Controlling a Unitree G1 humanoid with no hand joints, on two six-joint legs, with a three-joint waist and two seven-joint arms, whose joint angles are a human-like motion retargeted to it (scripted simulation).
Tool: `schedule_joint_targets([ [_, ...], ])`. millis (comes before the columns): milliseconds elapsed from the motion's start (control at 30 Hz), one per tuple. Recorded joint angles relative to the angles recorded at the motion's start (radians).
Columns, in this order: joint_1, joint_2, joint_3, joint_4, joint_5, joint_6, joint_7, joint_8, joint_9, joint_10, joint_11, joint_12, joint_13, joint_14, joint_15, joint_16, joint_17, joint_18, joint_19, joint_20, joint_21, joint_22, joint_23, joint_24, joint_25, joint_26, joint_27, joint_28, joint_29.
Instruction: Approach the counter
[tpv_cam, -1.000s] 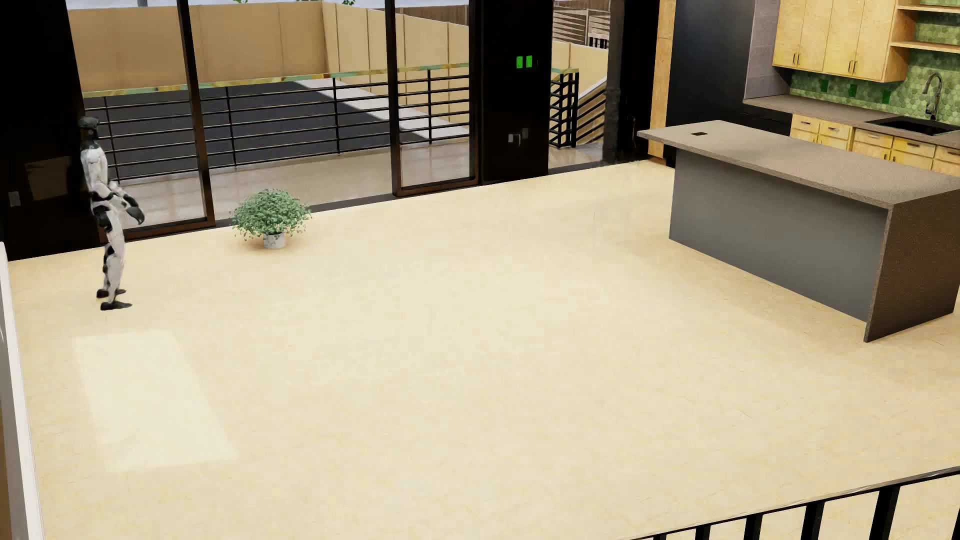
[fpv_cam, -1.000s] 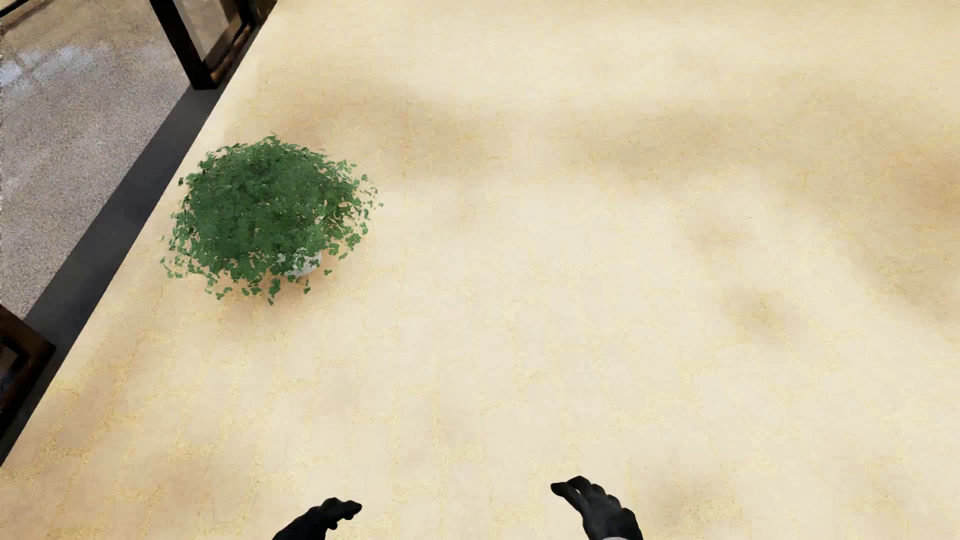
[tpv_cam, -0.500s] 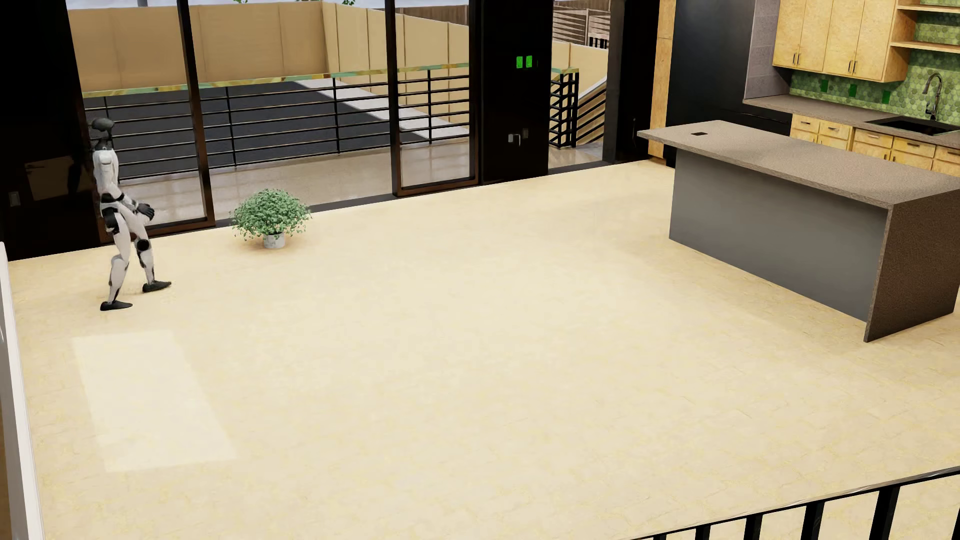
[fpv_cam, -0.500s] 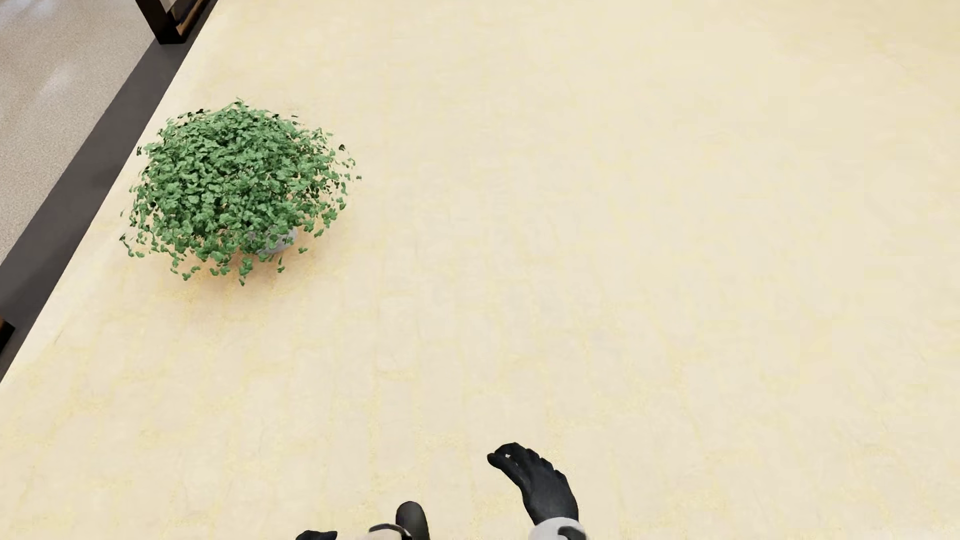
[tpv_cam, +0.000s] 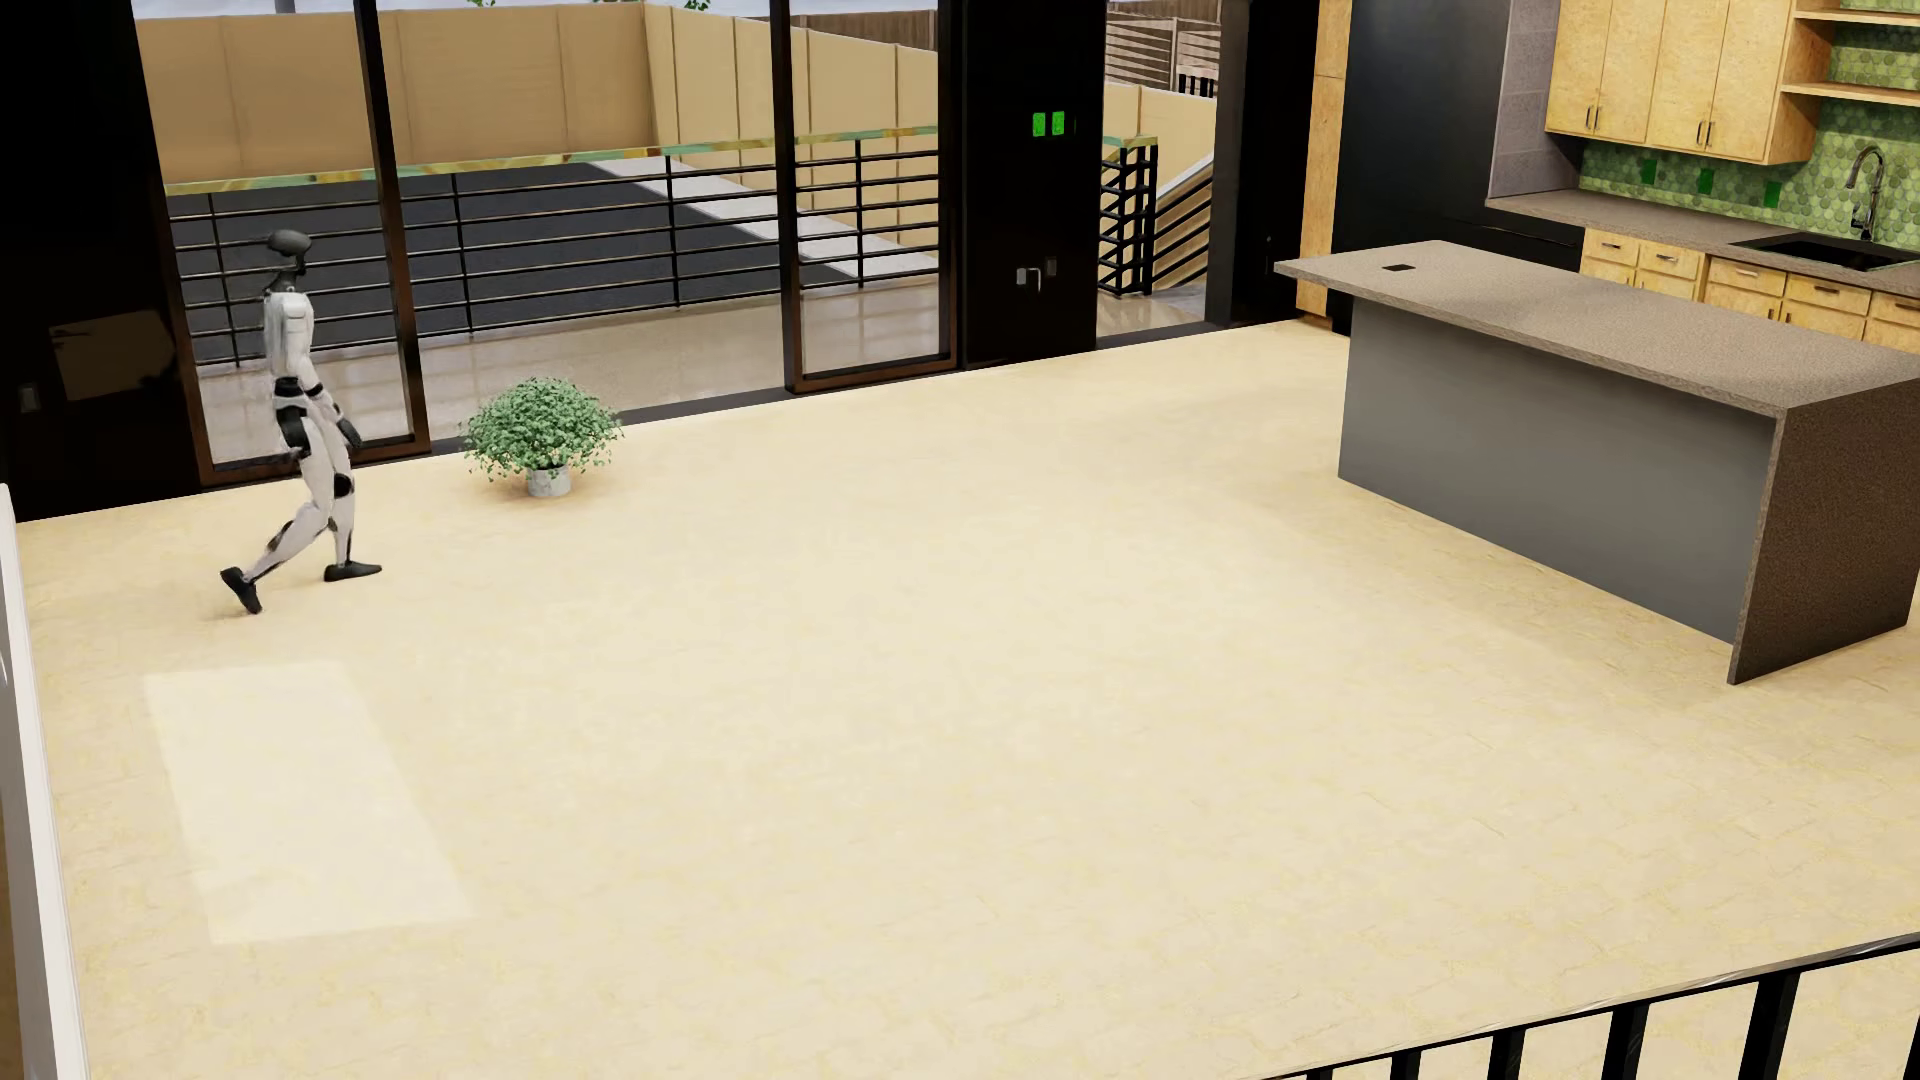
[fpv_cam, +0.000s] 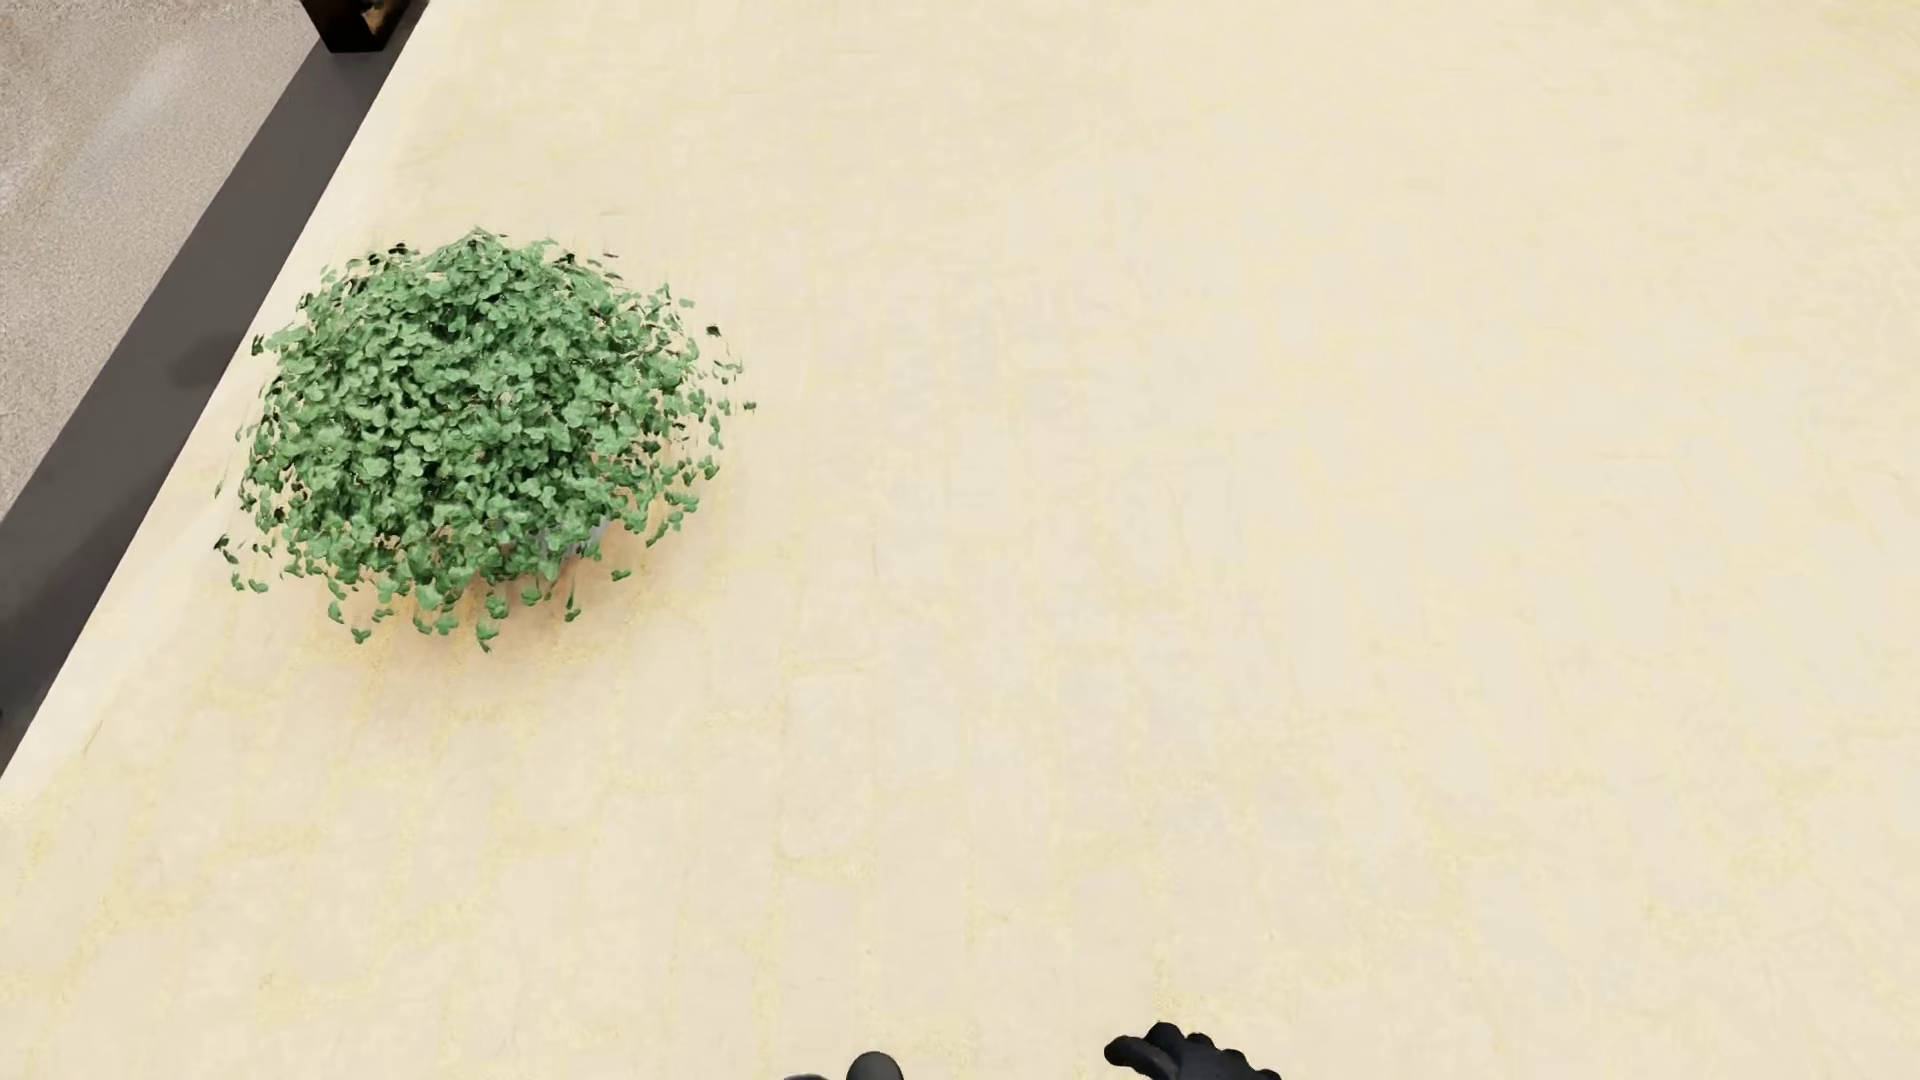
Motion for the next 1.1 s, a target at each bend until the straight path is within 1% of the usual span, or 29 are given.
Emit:
schedule_joint_targets([
  [33, 0.035, -0.077, 0.004, -0.019, -0.024, -0.014, 0.015, 0.019, 0.004, 0.002, 0.139, -0.012, 0.020, -0.030, 0.080, 0.001, -0.029, 0.007, 0.036, 0.005, 0.005, 0.018, 0.003, 0.014, -0.015, -0.030, -0.016, 0.009, -0.006],
  [67, 0.076, -0.152, 0.004, -0.037, -0.030, -0.028, 0.025, 0.040, 0.009, 0.000, 0.243, -0.026, 0.041, -0.057, 0.085, 0.001, -0.058, 0.013, 0.006, 0.014, 0.008, 0.024, -0.008, 0.023, -0.027, -0.056, -0.035, 0.027, -0.014],
  [133, 0.161, -0.278, -0.005, -0.065, -0.007, -0.045, 0.028, 0.074, 0.014, -0.006, 0.329, -0.047, 0.101, -0.110, -0.013, -0.002, -0.097, 0.022, -0.004, 0.034, -0.038, 0.015, -0.068, 0.033, -0.017, -0.089, -0.064, 0.063, -0.035],
  [167, 0.201, -0.335, -0.013, -0.077, 0.008, -0.049, 0.025, 0.085, 0.015, -0.004, 0.315, -0.057, 0.137, -0.138, -0.049, -0.006, -0.097, 0.026, -0.040, 0.044, -0.081, 0.006, -0.102, 0.034, 0.000, -0.097, -0.065, 0.072, -0.052],
  [200, 0.240, -0.386, -0.023, -0.084, 0.021, -0.051, 0.020, 0.090, 0.014, -0.005, 0.262, -0.057, 0.168, -0.164, -0.127, -0.009, -0.089, 0.029, -0.064, 0.043, -0.130, -0.020, -0.134, 0.031, 0.019, -0.104, -0.064, 0.074, -0.062],
  [233, 0.279, -0.429, -0.034, -0.089, 0.026, -0.052, 0.014, 0.086, 0.013, -0.011, 0.172, -0.061, 0.196, -0.183, -0.194, -0.005, -0.080, 0.031, -0.072, 0.036, -0.181, -0.046, -0.163, 0.026, 0.032, -0.115, -0.065, 0.071, -0.066],
  [267, 0.317, -0.462, -0.047, -0.093, 0.026, -0.051, 0.006, 0.073, 0.010, -0.024, 0.044, -0.065, 0.219, -0.196, -0.237, 0.002, -0.069, 0.032, -0.104, 0.019, -0.230, -0.071, -0.185, 0.025, 0.034, -0.128, -0.063, 0.070, -0.072],
  [300, 0.356, -0.483, -0.060, -0.098, 0.022, -0.049, -0.001, 0.053, 0.006, -0.046, -0.112, -0.073, 0.239, -0.204, -0.252, 0.011, -0.059, 0.031, -0.114, 0.003, -0.275, -0.089, -0.200, 0.033, 0.030, -0.144, -0.060, 0.076, -0.079],
  [367, 0.438, -0.490, -0.084, -0.106, 0.011, -0.045, -0.019, -0.011, -0.006, -0.111, -0.472, -0.085, 0.263, -0.206, -0.210, 0.029, -0.034, 0.025, -0.146, -0.034, -0.329, -0.111, -0.208, 0.059, 0.002, -0.157, -0.059, 0.101, -0.092],
  [400, 0.481, -0.482, -0.095, -0.110, 0.017, -0.042, -0.031, -0.035, -0.014, -0.148, -0.642, -0.094, 0.268, -0.201, -0.183, 0.037, -0.024, 0.022, -0.145, -0.057, -0.337, -0.111, -0.202, 0.065, -0.023, -0.150, -0.064, 0.110, -0.092],
  [433, 0.519, -0.481, -0.105, -0.116, 0.027, -0.038, -0.045, -0.031, -0.022, -0.166, -0.755, -0.101, 0.276, -0.199, -0.183, 0.042, -0.023, 0.019, -0.109, -0.078, -0.340, -0.102, -0.193, 0.068, -0.050, -0.141, -0.073, 0.115, -0.085],
  [467, 0.554, -0.482, -0.116, -0.119, 0.040, -0.033, -0.060, -0.011, -0.029, -0.174, -0.786, -0.105, 0.283, -0.199, -0.182, 0.043, -0.025, 0.014, -0.107, -0.091, -0.341, -0.086, -0.180, 0.067, -0.075, -0.129, -0.085, 0.116, -0.073],
  [500, 0.588, -0.486, -0.127, -0.115, 0.061, -0.028, -0.078, 0.019, -0.037, -0.177, -0.745, -0.105, 0.289, -0.196, -0.141, 0.044, -0.024, 0.008, -0.151, -0.097, -0.340, -0.063, -0.164, 0.062, -0.099, -0.114, -0.097, 0.106, -0.062],
  [533, 0.628, -0.491, -0.136, -0.103, 0.078, -0.019, -0.096, 0.026, -0.045, -0.168, -0.685, -0.100, 0.295, -0.180, -0.065, 0.048, -0.020, -0.003, -0.189, -0.097, -0.339, -0.036, -0.145, 0.058, -0.123, -0.094, -0.108, 0.086, -0.053],
  [567, 0.653, -0.485, -0.143, -0.085, 0.092, -0.006, -0.106, 0.022, -0.051, -0.138, -0.626, -0.088, 0.296, -0.136, -0.012, 0.049, -0.014, -0.010, -0.200, -0.088, -0.343, -0.008, -0.121, 0.053, -0.145, -0.070, -0.112, 0.066, -0.045],
  [600, 0.663, -0.472, -0.148, -0.060, 0.108, 0.012, -0.107, 0.006, -0.054, -0.088, -0.571, -0.066, 0.289, -0.069, -0.010, 0.048, -0.002, -0.032, -0.205, -0.067, -0.356, 0.015, -0.093, 0.048, -0.158, -0.039, -0.107, 0.056, -0.036],
  [633, 0.642, -0.453, -0.152, -0.029, 0.130, 0.030, -0.111, -0.008, -0.053, 0.005, -0.539, -0.033, 0.268, 0.027, -0.042, 0.047, 0.015, -0.088, -0.202, -0.045, -0.381, 0.028, -0.053, 0.043, -0.166, -0.012, -0.101, 0.050, -0.034],
  [667, 0.587, -0.423, -0.154, 0.005, 0.152, 0.048, -0.118, -0.023, -0.049, 0.146, -0.530, -0.005, 0.245, 0.133, -0.076, 0.053, 0.034, -0.130, -0.224, -0.041, -0.407, 0.036, -0.022, 0.043, -0.168, 0.000, -0.096, 0.033, -0.040],
  [700, 0.504, -0.386, -0.156, 0.049, 0.170, 0.064, -0.116, -0.041, -0.044, 0.317, -0.534, 0.013, 0.240, 0.259, -0.106, 0.069, 0.048, -0.192, -0.233, -0.066, -0.424, 0.036, -0.007, 0.054, -0.168, -0.008, -0.107, -0.003, -0.057],
  [733, 0.412, -0.349, -0.154, 0.106, 0.187, 0.080, -0.106, -0.059, -0.037, 0.482, -0.541, 0.027, 0.224, 0.372, -0.134, 0.100, 0.062, -0.258, -0.236, -0.109, -0.429, 0.024, 0.000, 0.073, -0.172, -0.036, -0.119, -0.052, -0.066],
  [767, 0.319, -0.315, -0.148, 0.168, 0.207, 0.096, -0.093, -0.074, -0.030, 0.621, -0.547, 0.039, 0.203, 0.420, -0.161, 0.139, 0.071, -0.273, -0.241, -0.149, -0.420, -0.005, 0.001, 0.093, -0.180, -0.070, -0.137, -0.098, -0.066],
  [800, 0.226, -0.279, -0.138, 0.203, 0.229, 0.111, -0.104, -0.083, -0.023, 0.720, -0.552, 0.054, 0.171, 0.356, -0.188, 0.163, 0.079, -0.266, -0.247, -0.169, -0.400, -0.042, 0.003, 0.104, -0.194, -0.088, -0.155, -0.118, -0.060],
  [833, 0.141, -0.241, -0.126, 0.235, 0.249, 0.123, -0.105, -0.084, -0.016, 0.779, -0.555, 0.073, 0.136, 0.278, -0.217, 0.175, 0.081, -0.242, -0.252, -0.153, -0.373, -0.088, 0.003, 0.094, -0.213, -0.091, -0.171, -0.118, -0.053],
  [900, -0.004, -0.176, -0.098, 0.263, 0.283, 0.139, -0.118, -0.073, -0.006, 0.766, -0.530, 0.121, 0.059, 0.086, -0.289, 0.156, 0.084, -0.187, -0.260, -0.055, -0.324, -0.174, 0.001, 0.033, -0.243, -0.071, -0.189, -0.056, -0.045],
  [933, -0.061, -0.142, -0.086, 0.265, 0.293, 0.143, -0.125, -0.061, -0.003, 0.696, -0.521, 0.147, 0.017, 0.010, -0.323, 0.130, 0.089, -0.185, -0.263, 0.000, -0.303, -0.211, -0.001, -0.002, -0.248, -0.059, -0.191, -0.012, -0.040],
  [967, -0.105, -0.107, -0.074, 0.264, 0.297, 0.144, -0.125, -0.048, -0.002, 0.588, -0.521, 0.164, -0.021, -0.037, -0.351, 0.105, 0.091, -0.156, -0.266, 0.040, -0.283, -0.237, -0.006, -0.029, -0.249, -0.048, -0.196, 0.022, -0.037],
  [1033, -0.155, -0.032, -0.053, 0.261, 0.293, 0.141, -0.097, -0.022, -0.005, 0.302, -0.543, 0.164, -0.080, -0.042, -0.395, 0.085, 0.088, -0.115, -0.266, 0.055, -0.244, -0.239, -0.030, -0.040, -0.244, -0.033, -0.212, 0.034, -0.038],
  [1067, -0.161, 0.007, -0.042, 0.252, 0.289, 0.139, -0.081, -0.011, -0.009, 0.141, -0.562, 0.155, -0.101, -0.035, -0.412, 0.089, 0.088, -0.120, -0.266, 0.037, -0.228, -0.224, -0.044, -0.025, -0.234, -0.032, -0.219, 0.013, -0.041],
  [1100, -0.157, 0.049, -0.032, 0.240, 0.285, 0.137, -0.067, 0.001, -0.014, -0.028, -0.586, 0.147, -0.119, -0.005, -0.425, 0.098, 0.091, -0.145, -0.267, 0.014, -0.210, -0.206, -0.055, -0.001, -0.222, -0.033, -0.226, -0.015, -0.045],
])
